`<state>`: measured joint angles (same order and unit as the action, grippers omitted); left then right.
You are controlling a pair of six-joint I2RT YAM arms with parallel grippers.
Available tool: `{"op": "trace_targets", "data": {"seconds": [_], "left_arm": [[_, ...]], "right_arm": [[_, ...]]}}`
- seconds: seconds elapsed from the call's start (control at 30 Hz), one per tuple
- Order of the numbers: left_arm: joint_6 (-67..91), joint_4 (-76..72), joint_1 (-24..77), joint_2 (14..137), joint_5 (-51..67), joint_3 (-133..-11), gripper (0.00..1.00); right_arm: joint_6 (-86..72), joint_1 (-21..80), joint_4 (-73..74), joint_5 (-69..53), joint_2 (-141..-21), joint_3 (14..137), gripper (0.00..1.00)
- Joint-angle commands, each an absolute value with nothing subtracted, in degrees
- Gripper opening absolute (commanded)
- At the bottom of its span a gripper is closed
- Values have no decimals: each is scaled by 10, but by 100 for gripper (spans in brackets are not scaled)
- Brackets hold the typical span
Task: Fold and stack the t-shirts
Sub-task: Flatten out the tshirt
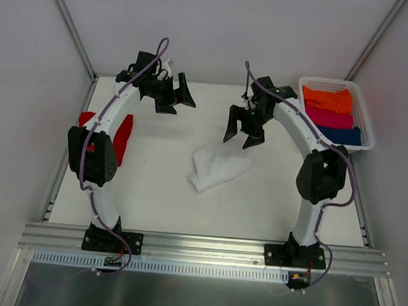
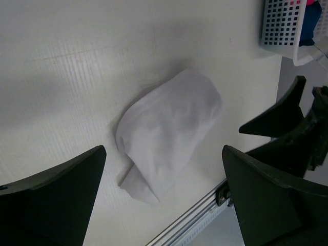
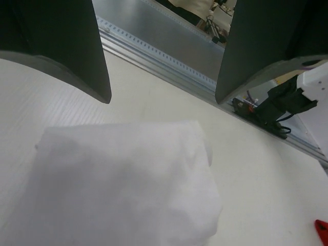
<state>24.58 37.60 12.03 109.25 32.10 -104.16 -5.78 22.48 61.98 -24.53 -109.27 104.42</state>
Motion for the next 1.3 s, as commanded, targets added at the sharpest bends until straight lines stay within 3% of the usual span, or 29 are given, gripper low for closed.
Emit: {"op": "trace_targets", "data": {"seconds": [0.0, 0.23, 0.5, 0.57, 0.63, 0.7, 0.9, 1.27], "left_arm": [[261, 367, 122, 1074, 328, -1001, 99], [280, 338, 119, 1062, 320, -907, 99], [299, 303, 93, 1013, 337, -813, 99], [298, 301, 92, 1011, 338, -798, 99], [302, 301, 92, 1011, 344, -790, 99], [305, 300, 92, 1011, 345, -788, 99], [308, 296, 92, 1011, 350, -802, 99], [312, 295, 90, 1005, 353, -805, 99]], "right_arm": [[-62, 234, 563, -221, -1162, 1063, 86], [-37, 272, 589, -216, -1277, 1189, 85], [-11, 314, 606, -247, -1305, 1223, 86], [-5, 320, 618, -233, -1317, 1223, 76], [15, 323, 637, -213, -1326, 1223, 56], [29, 323, 655, -204, -1338, 1222, 47], [47, 325, 657, -157, -1328, 1175, 1], [26, 328, 687, -155, -1254, 1233, 0]]}}
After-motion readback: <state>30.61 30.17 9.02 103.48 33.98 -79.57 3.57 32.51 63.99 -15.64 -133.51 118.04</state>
